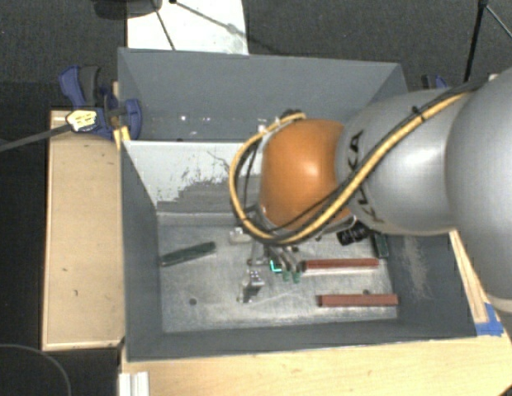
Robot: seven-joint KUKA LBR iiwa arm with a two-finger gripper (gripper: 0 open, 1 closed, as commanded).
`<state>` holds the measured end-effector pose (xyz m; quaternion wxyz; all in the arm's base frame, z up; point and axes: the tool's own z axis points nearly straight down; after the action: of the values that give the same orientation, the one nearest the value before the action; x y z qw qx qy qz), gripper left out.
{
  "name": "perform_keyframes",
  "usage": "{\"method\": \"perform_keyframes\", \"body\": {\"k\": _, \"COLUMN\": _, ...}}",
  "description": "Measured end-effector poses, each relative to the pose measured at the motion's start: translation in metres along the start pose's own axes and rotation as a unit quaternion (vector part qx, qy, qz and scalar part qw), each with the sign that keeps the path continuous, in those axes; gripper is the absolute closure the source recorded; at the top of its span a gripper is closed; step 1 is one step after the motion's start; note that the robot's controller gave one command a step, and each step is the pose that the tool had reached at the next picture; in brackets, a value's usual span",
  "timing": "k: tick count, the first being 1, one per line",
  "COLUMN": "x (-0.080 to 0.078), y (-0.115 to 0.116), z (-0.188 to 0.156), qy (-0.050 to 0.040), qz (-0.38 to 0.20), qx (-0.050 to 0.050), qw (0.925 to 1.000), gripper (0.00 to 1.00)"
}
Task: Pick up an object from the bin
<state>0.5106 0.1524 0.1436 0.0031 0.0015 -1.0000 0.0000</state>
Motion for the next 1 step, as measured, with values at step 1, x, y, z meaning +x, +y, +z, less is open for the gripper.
{"method": "perform_keyframes", "body": {"k": 1, "x": -0.0022, "y": -0.0006, "z": -0.0039, "qy": -0.0038, "qz": 0.002, "qx": -0.001, "qw": 1.0000, "gripper": 0.00}}
